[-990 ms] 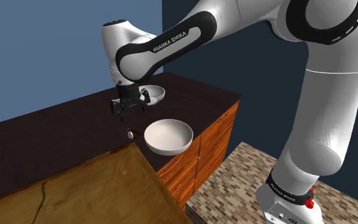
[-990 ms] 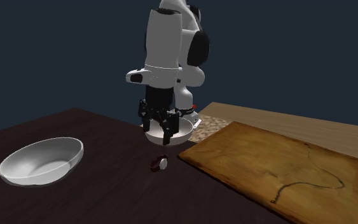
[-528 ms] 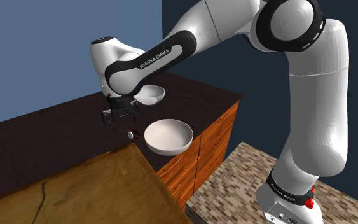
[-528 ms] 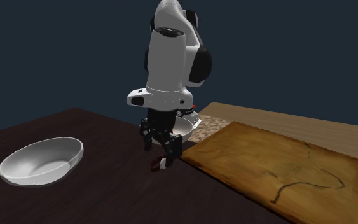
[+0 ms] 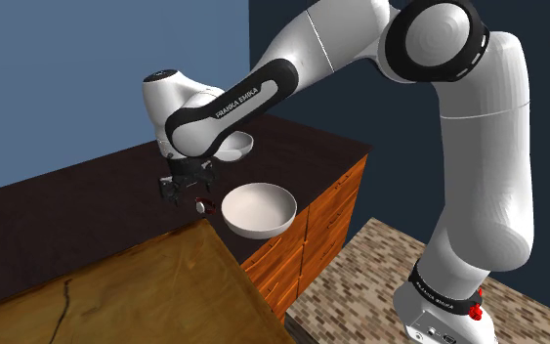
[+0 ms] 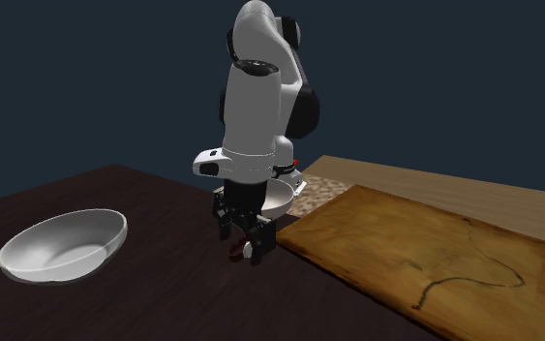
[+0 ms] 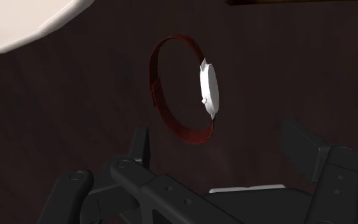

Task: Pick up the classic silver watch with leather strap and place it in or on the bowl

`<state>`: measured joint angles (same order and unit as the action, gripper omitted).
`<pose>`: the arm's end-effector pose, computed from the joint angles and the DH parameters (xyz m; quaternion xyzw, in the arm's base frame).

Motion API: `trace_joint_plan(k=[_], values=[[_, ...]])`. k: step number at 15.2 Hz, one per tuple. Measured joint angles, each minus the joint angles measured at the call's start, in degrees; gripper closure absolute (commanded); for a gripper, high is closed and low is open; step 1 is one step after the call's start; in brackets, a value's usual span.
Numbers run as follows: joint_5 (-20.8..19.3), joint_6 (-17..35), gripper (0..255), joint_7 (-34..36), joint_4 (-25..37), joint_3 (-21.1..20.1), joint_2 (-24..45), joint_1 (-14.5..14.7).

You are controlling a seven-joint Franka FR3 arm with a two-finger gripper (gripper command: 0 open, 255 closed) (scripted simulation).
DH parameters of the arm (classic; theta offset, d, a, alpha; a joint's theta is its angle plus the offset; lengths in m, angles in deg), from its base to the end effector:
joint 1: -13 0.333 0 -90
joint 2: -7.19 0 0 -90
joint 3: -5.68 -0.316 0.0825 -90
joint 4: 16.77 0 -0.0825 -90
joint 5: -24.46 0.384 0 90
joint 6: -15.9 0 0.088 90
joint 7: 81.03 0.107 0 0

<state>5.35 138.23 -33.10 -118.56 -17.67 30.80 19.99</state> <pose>0.5753 0.2953 0.3420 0.9952 -0.0774 0.0340 0.0499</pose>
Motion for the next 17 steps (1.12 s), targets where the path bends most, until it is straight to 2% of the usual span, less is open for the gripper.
trace_joint_plan(k=[2, 3, 13, 17], values=[[0.0, 0.0, 0, 0.0, 0.0, 0.0, 0.0, 0.0], [0.0, 0.0, 255, 0.0, 0.0, 0.0, 0.0, 0.0], [0.0, 0.0, 255, 0.0, 0.0, 0.0, 0.0, 0.0], [0.7, -1.7, 255, -0.6, 0.7, -0.3, -1.2, -0.2]])
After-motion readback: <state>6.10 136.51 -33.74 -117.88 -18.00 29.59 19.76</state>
